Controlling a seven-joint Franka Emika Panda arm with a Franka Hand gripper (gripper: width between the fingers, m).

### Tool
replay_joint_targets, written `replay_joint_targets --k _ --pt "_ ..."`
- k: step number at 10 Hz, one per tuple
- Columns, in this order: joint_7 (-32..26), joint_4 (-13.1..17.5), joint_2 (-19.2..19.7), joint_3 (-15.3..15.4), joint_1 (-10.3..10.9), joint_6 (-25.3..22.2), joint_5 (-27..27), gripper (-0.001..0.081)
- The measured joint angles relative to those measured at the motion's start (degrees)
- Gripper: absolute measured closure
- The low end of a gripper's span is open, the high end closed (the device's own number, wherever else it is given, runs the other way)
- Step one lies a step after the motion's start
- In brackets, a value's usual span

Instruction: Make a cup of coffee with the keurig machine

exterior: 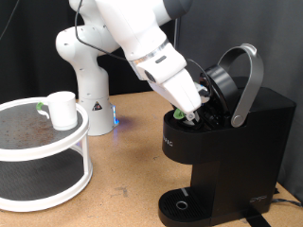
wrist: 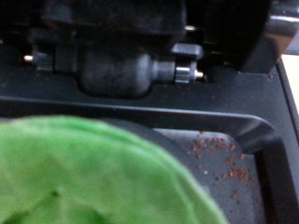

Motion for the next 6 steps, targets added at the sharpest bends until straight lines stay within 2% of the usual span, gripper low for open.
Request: replay_joint_targets --k 3,4,5,6 --pt "-0.3 0.6 1.1 0.1 0.2 0.0 1.6 0.034" --pt "-1.1 0.7 1.4 0.1 0.2 0.0 2.8 0.0308" --pt "-1.8 1.0 1.8 0.1 0.2 0.0 3.8 0.0172" --pt "-2.3 1.2 2.0 0.0 0.2 -0.1 4.6 0.0172"
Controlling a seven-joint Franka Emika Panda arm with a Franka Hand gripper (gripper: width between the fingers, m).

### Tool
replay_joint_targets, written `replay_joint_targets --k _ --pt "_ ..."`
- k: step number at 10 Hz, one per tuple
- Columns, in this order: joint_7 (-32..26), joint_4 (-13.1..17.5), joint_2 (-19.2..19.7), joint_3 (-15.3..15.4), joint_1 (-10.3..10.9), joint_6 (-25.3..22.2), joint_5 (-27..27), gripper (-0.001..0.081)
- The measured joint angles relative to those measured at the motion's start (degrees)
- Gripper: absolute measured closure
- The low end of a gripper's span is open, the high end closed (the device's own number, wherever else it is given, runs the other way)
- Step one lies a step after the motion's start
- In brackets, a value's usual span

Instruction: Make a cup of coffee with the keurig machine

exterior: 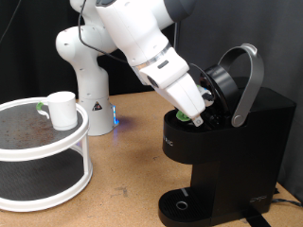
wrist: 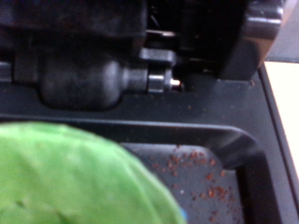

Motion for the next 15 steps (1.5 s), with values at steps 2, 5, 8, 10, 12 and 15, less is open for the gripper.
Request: replay_joint_targets --k 2,5,8,10,12,15 --pt "-1.8 0.2 0.0 -0.1 -0.1 -0.9 1.7 0.0032" --pt "-5.2 1.1 -1.6 -1.3 -0.4 -8.8 2.1 0.0" --pt "-4.7 0.3 -3.8 -1.5 -0.7 -11.5 -0.6 -0.0001" --pt "-3.5 -0.3 -4.0 -1.5 -0.7 -11.0 -1.6 -0.0001" --pt "-3.5 -0.8 -3.9 -1.5 -0.7 -10.6 -0.9 -0.0001" --pt "-6.3 -1.0 -3.2 -1.4 -0.5 -11.3 3.0 -0.0001"
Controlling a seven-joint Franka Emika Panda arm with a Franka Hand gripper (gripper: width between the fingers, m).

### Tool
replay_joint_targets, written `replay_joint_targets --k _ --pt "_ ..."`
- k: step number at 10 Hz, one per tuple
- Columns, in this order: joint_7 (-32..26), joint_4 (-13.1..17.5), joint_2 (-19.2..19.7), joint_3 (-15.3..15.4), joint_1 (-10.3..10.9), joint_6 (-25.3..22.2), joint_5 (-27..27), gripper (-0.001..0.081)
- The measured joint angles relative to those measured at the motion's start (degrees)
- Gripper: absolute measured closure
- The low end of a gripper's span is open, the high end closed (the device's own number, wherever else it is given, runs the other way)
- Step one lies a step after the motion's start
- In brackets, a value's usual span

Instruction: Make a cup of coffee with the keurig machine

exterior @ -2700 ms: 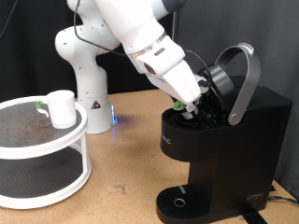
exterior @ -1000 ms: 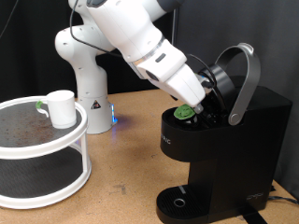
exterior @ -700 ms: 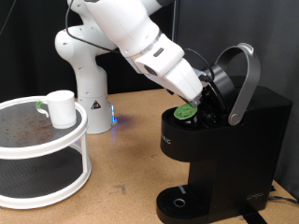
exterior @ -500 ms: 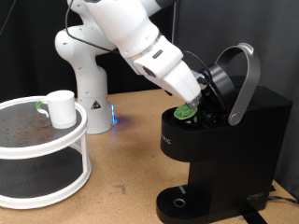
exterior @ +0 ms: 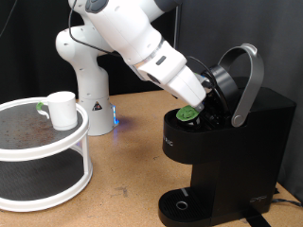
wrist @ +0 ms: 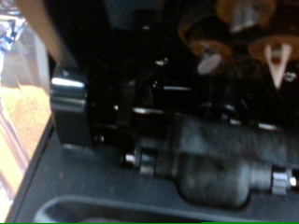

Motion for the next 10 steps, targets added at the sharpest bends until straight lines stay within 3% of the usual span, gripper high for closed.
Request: replay_joint_targets --k 6,10 --pt "-1.0 0.0 0.1 0.3 0.1 -2.0 2.0 -0.0001" --pt "-0.3 -1.1 0.2 0.3 0.0 -4.0 -0.1 -0.0001"
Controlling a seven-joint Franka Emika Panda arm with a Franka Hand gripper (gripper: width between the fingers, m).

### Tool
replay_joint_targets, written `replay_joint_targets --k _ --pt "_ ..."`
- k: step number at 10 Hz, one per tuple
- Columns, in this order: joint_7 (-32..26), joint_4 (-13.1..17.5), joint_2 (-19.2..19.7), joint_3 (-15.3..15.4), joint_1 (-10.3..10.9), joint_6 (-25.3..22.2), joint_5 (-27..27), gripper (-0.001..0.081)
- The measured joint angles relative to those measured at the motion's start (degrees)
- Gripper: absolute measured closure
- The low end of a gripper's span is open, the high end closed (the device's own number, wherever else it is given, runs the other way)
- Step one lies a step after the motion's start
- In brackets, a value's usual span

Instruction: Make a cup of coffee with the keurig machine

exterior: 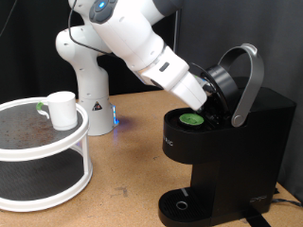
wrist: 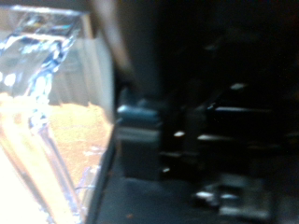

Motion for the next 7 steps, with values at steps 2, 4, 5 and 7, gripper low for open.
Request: replay_joint_targets --k 2,4,5,7 --pt "0.0 -1.0 -0.2 0.2 0.0 0.3 -0.1 -0.0001" --pt "-2.2 -2.4 -1.4 1.3 0.3 8.2 4.4 -0.0001" --pt "-3.5 -2.9 -2.6 1.5 0.4 10.8 6.4 -0.0001" --pt "-3.3 -3.0 -5.4 1.3 -0.4 10.6 5.0 -0.0001"
